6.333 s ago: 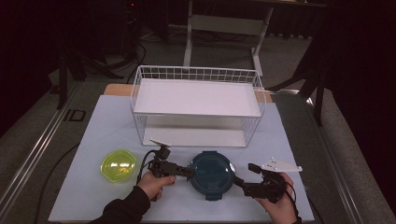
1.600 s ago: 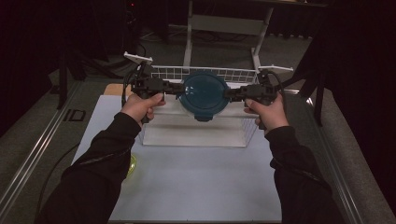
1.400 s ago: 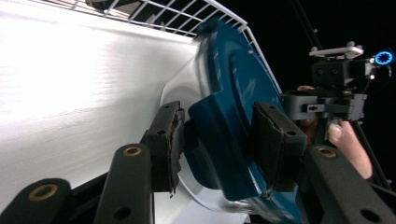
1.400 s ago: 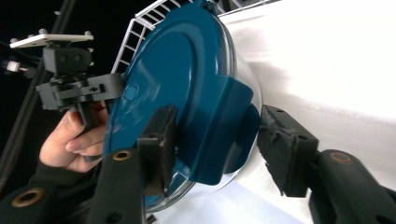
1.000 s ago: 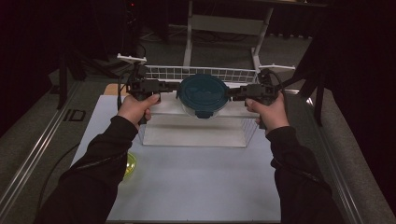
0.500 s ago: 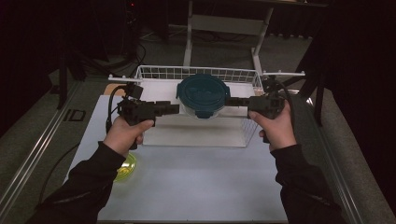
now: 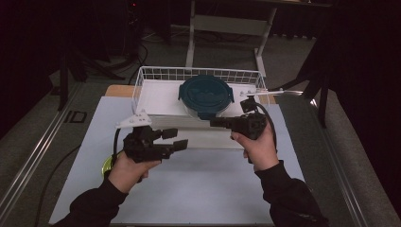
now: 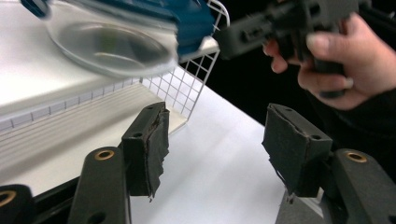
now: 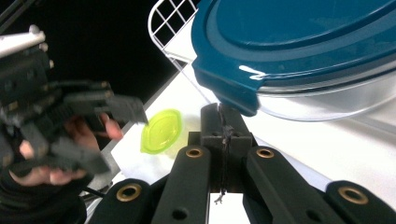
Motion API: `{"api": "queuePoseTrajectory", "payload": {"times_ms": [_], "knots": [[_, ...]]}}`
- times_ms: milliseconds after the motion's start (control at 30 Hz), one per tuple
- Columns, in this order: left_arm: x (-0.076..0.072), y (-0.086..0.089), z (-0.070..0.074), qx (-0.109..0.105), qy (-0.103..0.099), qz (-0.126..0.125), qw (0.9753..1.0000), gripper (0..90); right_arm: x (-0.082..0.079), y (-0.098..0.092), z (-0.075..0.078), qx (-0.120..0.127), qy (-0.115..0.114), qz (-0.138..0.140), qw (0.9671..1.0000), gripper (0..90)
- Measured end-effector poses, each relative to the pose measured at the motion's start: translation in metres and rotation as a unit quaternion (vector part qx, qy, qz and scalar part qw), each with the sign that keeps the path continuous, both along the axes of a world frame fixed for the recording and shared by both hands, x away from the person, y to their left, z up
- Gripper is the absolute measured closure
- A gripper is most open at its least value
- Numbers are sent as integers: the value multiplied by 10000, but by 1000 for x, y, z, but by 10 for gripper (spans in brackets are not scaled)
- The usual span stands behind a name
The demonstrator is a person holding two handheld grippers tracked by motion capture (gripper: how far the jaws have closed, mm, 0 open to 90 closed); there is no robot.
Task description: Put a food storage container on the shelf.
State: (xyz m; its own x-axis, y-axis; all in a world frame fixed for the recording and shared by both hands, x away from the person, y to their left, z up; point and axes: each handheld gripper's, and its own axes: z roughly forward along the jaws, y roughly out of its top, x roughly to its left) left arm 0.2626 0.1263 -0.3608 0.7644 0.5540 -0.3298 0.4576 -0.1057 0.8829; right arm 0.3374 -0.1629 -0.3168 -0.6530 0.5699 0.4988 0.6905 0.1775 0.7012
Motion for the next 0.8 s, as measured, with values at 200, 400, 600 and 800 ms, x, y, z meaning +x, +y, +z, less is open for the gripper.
{"api": "queuePoseTrajectory", "payload": {"times_ms": [200,400,600,800], "knots": [[-10,-6,-30,-15,179,-160,9997,377,6,9,-7,-133,82,-89,9998,896],[-11,-4,-51,-173,377,-116,9991,377,13,10,-9,-120,84,-188,9997,896],[-14,-8,-56,-99,279,-189,9994,377,23,12,-8,-130,81,-292,9995,896],[-17,-11,-57,-91,207,-243,9994,378,34,17,-9,-82,110,-344,9993,890]]}}
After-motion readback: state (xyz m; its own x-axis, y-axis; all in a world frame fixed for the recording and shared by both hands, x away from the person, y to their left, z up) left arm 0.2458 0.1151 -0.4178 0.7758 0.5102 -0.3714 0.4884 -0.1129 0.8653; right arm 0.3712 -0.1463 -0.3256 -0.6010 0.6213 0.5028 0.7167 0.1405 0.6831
